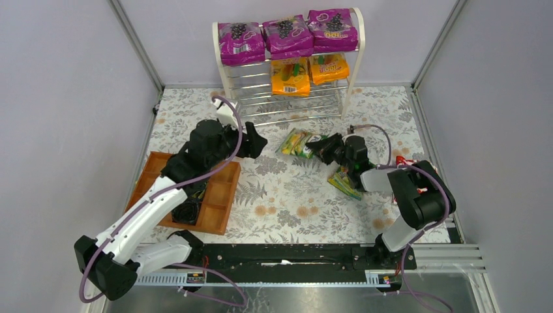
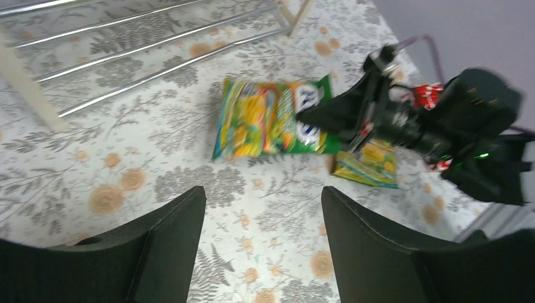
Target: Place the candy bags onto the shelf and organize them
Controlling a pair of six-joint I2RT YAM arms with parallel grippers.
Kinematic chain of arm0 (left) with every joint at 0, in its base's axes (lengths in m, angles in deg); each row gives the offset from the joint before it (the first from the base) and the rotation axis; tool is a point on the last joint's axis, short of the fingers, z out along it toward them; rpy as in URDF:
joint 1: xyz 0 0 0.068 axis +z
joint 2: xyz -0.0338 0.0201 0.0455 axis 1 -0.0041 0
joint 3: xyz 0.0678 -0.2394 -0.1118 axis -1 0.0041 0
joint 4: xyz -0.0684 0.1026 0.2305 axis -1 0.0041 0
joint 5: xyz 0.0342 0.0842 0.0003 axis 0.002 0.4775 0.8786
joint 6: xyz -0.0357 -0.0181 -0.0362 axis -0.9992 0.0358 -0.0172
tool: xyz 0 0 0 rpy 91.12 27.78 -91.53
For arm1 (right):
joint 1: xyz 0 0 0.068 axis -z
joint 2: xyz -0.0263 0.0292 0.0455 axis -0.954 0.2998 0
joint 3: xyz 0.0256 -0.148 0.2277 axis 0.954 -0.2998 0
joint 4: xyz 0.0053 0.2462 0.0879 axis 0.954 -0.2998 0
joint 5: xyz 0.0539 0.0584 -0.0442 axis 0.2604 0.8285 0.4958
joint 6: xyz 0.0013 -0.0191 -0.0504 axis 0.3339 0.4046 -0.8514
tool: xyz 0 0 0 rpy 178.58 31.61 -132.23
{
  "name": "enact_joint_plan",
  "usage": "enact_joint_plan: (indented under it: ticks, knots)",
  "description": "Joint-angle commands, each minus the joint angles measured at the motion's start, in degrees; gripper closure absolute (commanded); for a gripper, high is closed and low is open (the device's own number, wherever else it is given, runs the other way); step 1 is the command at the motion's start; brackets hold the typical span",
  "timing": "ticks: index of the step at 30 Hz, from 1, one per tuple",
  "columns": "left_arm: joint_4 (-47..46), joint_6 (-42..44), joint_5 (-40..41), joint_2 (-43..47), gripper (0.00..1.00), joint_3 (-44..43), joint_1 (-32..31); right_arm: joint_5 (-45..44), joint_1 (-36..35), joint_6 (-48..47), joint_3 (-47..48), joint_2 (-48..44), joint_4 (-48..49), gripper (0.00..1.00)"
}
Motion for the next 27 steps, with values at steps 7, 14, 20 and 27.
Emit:
enact_joint_plan:
  ticks: [7,14,20,27]
  knots:
    - [-0.5,6.7,13.3,3.6,0.27,5.6,-4.6,-12.5,4.0,1.6,13.3,3.1,3.1,0.89]
    - [-0.5,8.8,16.5,4.6,0.25,6.2,-10.3,-23.0,4.2,2.8,22.5,13.0,9.2,0.89]
    - [-0.6,9.7,20.2,5.4,0.22,7.4,-15.2,-28.3,4.2,3.5,30.6,21.9,13.2,0.89]
    - [-0.8,10.7,23.7,7.2,0.18,8.2,-16.7,-37.8,4.2,1.0,37.9,27.7,11.3,0.89]
